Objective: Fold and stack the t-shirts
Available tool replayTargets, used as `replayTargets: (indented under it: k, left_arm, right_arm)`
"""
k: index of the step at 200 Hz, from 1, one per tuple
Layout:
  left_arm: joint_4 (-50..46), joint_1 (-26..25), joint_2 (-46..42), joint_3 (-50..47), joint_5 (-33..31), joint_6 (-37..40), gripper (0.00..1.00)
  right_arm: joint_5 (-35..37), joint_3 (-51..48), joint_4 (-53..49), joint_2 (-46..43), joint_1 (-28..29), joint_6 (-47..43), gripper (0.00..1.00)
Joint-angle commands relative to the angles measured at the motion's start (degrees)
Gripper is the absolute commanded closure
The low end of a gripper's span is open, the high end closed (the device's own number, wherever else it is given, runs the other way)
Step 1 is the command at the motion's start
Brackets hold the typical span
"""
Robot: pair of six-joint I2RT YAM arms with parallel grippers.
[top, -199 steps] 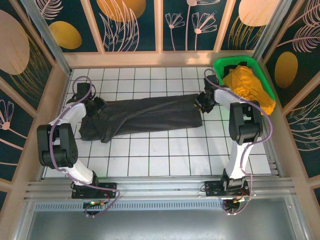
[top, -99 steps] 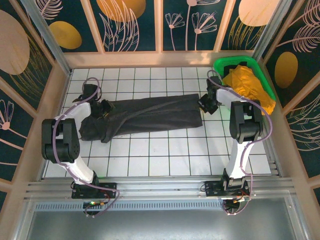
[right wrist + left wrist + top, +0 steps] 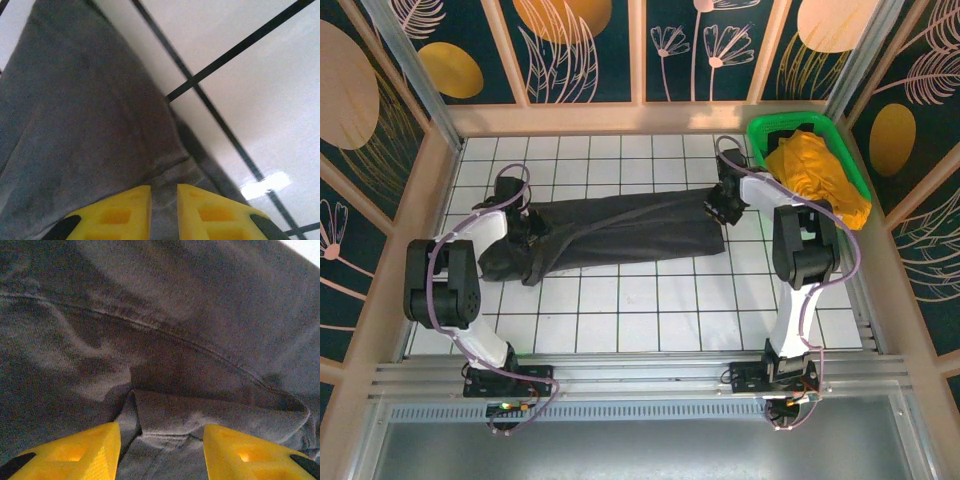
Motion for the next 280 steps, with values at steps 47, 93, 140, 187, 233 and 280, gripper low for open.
replayTargets:
  k: [47, 93, 140, 187, 233, 280]
  left_arm:
    - [5.8, -0.5, 0.0, -3.7, 4.2, -1.4, 0.72]
    - [5.2, -1.3, -4.1, -4.9, 4.6, -3.4, 1.0]
    - [0.7, -3.9, -10.2, -6.3, 8.6, -7.9, 1.0]
    - [2.4, -8.7, -12.4, -10.2, 13.5, -15.6, 1.0]
    - [3.7, -12.4, -11.2, -12.1, 15.0, -19.1, 0.82]
    - [1.9, -12.7, -14.0, -8.9, 19.2, -18.0, 0.67]
  right_arm:
    - [0.1, 1.3, -1.8, -4.6, 1.1, -1.0, 0.78]
    - [0.0, 0.1, -1.2, -5.7, 1.1, -0.6, 0.78]
    - [0.1, 0.1, -1.0, -5.8, 1.2, -0.7, 0.79]
    - [-0.2, 0.7, -0.7, -5.1, 1.4, -0.7, 0.79]
    - [-1.1, -0.2, -0.1, -4.8, 1.7, -0.6, 0.79]
    - [-1.3, -1.4, 0.7, -5.5, 2.3, -0.1, 0.79]
